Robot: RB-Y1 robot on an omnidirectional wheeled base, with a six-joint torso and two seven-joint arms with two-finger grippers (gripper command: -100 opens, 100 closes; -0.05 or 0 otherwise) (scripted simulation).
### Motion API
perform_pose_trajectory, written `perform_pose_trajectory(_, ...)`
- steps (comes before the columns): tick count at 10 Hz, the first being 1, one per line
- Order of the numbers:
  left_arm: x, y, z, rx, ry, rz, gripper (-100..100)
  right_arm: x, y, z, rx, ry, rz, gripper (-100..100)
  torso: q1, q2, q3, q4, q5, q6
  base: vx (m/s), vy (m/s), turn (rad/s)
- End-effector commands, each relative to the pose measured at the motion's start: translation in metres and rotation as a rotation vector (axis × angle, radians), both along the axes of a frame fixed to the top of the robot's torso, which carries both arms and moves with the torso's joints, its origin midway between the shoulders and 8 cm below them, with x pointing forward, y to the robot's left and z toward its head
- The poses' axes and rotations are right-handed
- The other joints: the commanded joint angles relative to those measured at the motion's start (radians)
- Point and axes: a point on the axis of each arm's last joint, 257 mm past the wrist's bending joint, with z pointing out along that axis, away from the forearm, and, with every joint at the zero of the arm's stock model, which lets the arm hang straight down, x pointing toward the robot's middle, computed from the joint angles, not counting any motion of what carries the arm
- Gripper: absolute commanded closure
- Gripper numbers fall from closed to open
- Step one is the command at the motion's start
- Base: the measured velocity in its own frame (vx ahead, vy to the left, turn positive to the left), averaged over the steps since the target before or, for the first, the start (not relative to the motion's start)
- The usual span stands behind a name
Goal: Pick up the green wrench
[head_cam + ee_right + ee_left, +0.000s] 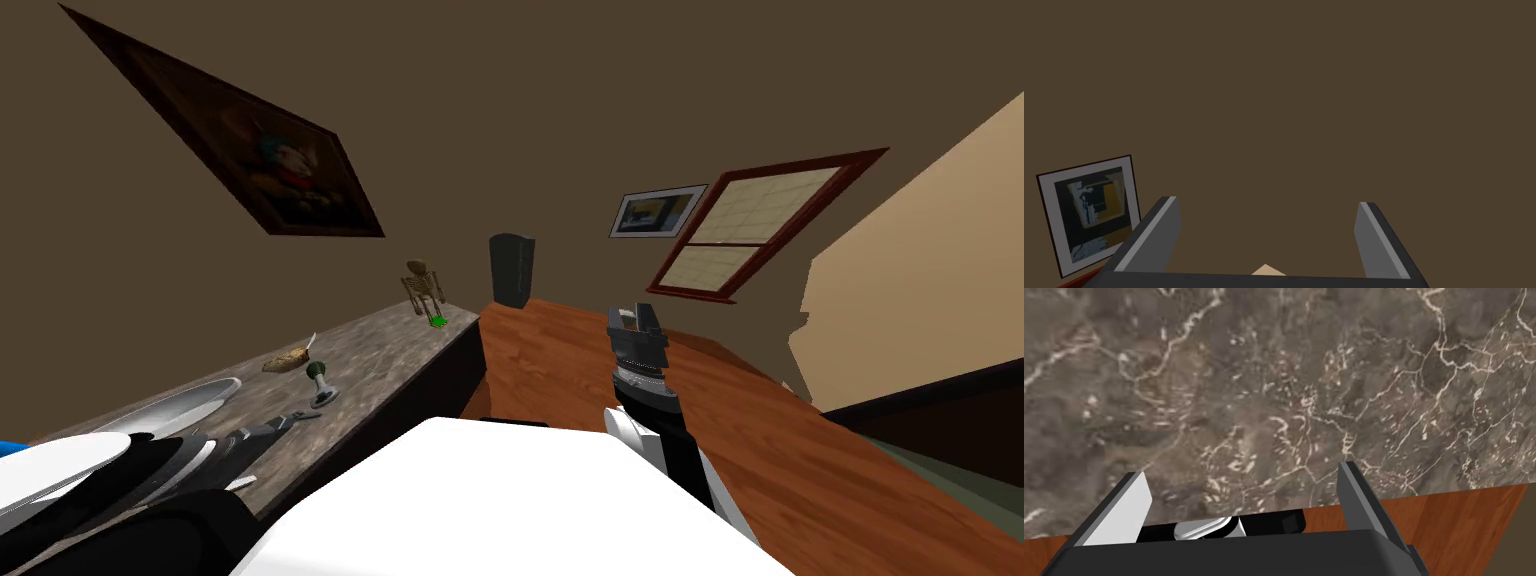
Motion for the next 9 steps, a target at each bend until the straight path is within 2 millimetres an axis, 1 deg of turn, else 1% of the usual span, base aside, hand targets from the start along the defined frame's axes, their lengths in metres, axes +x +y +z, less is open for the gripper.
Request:
perform_pose_trajectory(1, -0.027, 0.013, 0.001, 0.037, 0.052, -0.001, -100, 0.000, 0.000, 0.000, 0.000, 0.000, 0.000, 0, 0.000, 0.000, 0.000, 0.000, 0.000, 0.000, 0.180, 0.084, -0.225)
perform_pose_trajectory(2, -0.054, 0.022, 0.001, 0.060, 0.111, -0.020, -100, 0.000, 0.000, 0.000, 0.000, 0.000, 0.000, 0, 0.001, 0.001, 0.000, 0.000, 0.001, -0.001, 0.173, 0.075, -0.405)
perform_pose_trajectory(3, -0.060, 0.028, 0.002, 0.069, 0.119, -0.004, -100, 0.000, 0.000, 0.000, 0.000, 0.000, 0.000, 0, 0.001, 0.001, 0.000, 0.000, 0.001, 0.000, 0.137, 0.063, -0.182)
perform_pose_trajectory(4, -0.096, 0.039, 0.003, 0.091, 0.185, -0.002, -100, 0.000, 0.000, 0.000, 0.000, 0.000, 0.000, 0, 0.000, 0.003, 0.001, 0.000, 0.001, -0.001, 0.156, 0.070, -0.285)
perform_pose_trajectory(5, -0.097, 0.041, 0.004, 0.093, 0.187, 0.003, -100, 0.000, 0.000, 0.000, 0.000, 0.000, 0.000, 0, 0.000, 0.002, 0.001, 0.000, 0.000, -0.001, 0.112, 0.068, -0.158)
perform_pose_trajectory(6, -0.132, 0.046, 0.004, 0.102, 0.250, 0.006, -100, 0.000, 0.000, 0.000, 0.000, 0.000, 0.000, 0, 0.000, 0.004, 0.002, 0.001, 0.000, -0.001, 0.105, 0.072, -0.303)
perform_pose_trajectory(7, -0.134, 0.048, 0.004, 0.105, 0.252, 0.012, -100, 0.000, 0.000, 0.000, 0.000, 0.000, 0.000, 0, 0.000, 0.005, 0.003, 0.001, 0.000, -0.001, 0.106, 0.084, -0.143)
perform_pose_trajectory(8, -0.171, 0.050, 0.005, 0.107, 0.314, 0.025, -100, 0.000, 0.000, 0.000, 0.000, 0.000, 0.000, 0, 0.000, 0.005, 0.003, 0.001, 0.001, -0.002, 0.129, 0.131, -0.258)
perform_pose_trajectory(9, -0.173, 0.051, 0.005, 0.109, 0.315, 0.029, -100, 0.000, 0.000, 0.000, 0.000, 0.000, 0.000, 0, 0.003, 0.004, 0.002, 0.001, 0.001, -0.001, 0.091, 0.117, -0.148)
